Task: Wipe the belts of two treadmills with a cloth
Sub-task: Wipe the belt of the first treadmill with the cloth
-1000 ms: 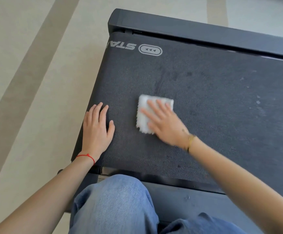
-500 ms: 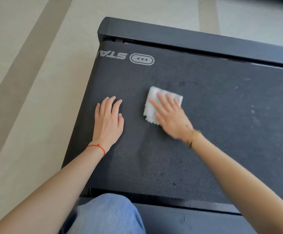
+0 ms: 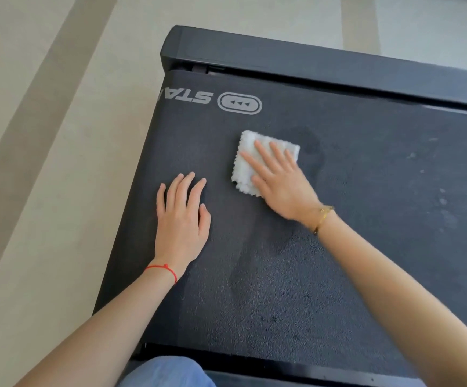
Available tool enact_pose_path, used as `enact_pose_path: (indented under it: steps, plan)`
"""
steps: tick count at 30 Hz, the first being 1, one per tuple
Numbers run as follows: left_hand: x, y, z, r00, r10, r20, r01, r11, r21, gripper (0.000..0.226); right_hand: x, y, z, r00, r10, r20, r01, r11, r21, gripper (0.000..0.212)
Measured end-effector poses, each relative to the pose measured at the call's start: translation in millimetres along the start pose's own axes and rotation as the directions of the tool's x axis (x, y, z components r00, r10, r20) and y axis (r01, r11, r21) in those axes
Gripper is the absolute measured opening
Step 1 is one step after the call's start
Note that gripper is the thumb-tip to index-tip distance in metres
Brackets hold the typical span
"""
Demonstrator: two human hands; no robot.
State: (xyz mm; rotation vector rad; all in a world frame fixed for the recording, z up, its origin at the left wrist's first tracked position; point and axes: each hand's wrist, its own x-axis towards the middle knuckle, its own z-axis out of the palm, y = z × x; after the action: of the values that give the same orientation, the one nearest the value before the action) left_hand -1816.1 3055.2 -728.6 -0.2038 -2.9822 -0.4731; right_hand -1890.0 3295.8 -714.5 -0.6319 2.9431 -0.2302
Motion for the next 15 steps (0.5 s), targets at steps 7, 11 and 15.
enact_pose_path:
  steps: [7, 11, 15]
  plan:
    - [1, 5, 2, 1.000, -0.022, 0.003, 0.022, 0.999, 0.028, 0.046, 107, 55, -29, 0.892, 0.452, 0.024, -0.452, 0.886, 0.107, 0.055]
    - [1, 6, 1, 1.000, -0.009, -0.024, 0.010, 0.999, 0.036, 0.048, 96, -5, -13, 0.992, 0.128, 0.006, -0.128, 0.991, -0.038, 0.054]
    - [-1, 4, 1, 1.000, 0.005, -0.018, -0.005, 0.999, 0.041, 0.050, 52, -7, -6, 0.998, -0.065, 0.013, 0.065, 0.998, 0.012, 0.052]
